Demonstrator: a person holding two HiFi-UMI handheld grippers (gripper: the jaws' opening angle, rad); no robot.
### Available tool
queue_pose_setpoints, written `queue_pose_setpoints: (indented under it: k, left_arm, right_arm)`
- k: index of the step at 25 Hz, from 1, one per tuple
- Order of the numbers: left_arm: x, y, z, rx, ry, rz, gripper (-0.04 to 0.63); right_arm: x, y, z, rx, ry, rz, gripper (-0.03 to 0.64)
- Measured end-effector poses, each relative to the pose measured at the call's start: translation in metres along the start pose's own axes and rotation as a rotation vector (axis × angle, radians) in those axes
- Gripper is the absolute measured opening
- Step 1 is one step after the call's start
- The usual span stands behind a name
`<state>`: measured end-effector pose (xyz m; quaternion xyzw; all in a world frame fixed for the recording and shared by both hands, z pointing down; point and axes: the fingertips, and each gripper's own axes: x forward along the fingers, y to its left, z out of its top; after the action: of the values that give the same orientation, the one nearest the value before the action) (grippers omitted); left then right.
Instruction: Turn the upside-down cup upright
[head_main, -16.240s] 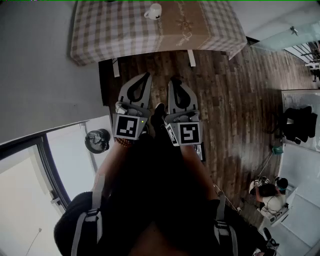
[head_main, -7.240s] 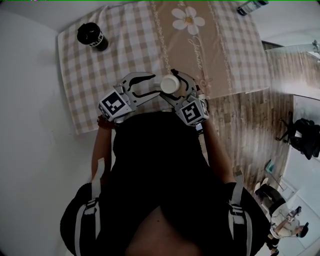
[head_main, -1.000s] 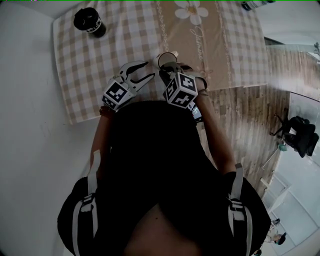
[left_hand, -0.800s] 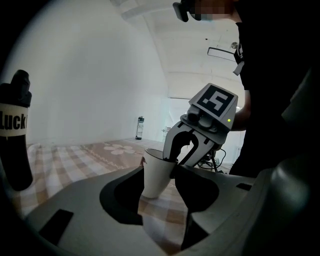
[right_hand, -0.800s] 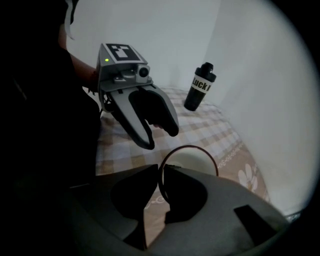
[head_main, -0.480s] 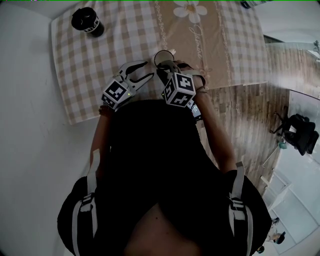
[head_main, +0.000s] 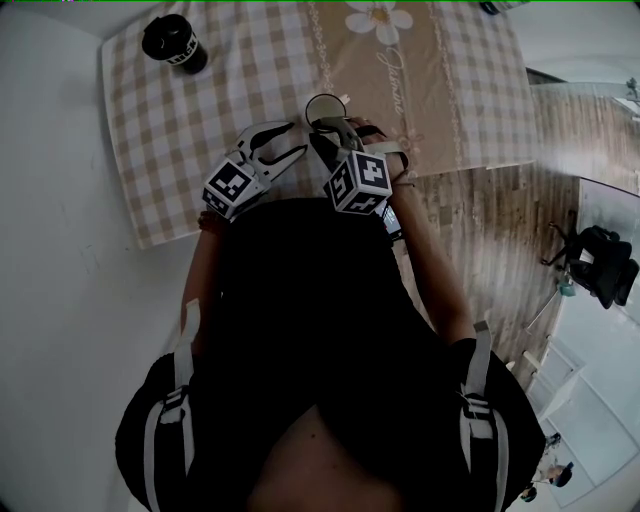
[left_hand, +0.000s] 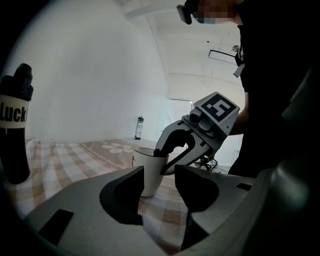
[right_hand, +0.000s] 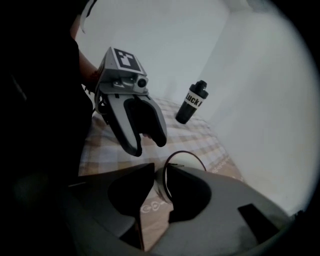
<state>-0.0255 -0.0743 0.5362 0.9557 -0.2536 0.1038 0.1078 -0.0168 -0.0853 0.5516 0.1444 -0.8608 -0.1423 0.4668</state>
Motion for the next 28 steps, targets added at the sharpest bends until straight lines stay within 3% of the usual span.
queue_pose_setpoints:
  k: [8, 16, 19, 22, 24, 25, 28]
  left_arm:
    - [-0.001, -0.003, 0.004, -0.002, -0.015, 0.000, 0.209]
    - [-0.006, -0.004, 0.019, -0.001, -0.080, 0.033, 0.207]
    - [-0.011, -0.005, 0.039, -0.004, -0.140, 0.056, 0.189]
    - [-0.017, -0.008, 0.067, 0.019, -0.199, 0.084, 0.166]
    - [-0.020, -0.009, 0.083, 0.049, -0.228, 0.109, 0.164]
    - [-0.021, -0.009, 0.089, 0.070, -0.236, 0.127, 0.153]
    - [-0.022, -0.006, 0.106, 0.143, -0.248, 0.199, 0.100]
  right_arm:
    - [-0.009, 0.000, 0.006, 0.043, -0.089, -0.034, 0.106]
    - [-0.031, -0.014, 0.008, 0.157, -0.196, -0.102, 0.118]
    - [-0.053, -0.028, 0.013, 0.258, -0.296, -0.177, 0.055]
    - [-0.076, -0.048, 0.017, 0.410, -0.411, -0.238, 0.051]
    - [-0.090, -0.063, 0.018, 0.500, -0.477, -0.285, 0.044]
    - [-0.096, -0.070, 0.017, 0.537, -0.504, -0.310, 0.010]
    - [-0.107, -0.081, 0.015, 0.587, -0.547, -0.353, 0.006]
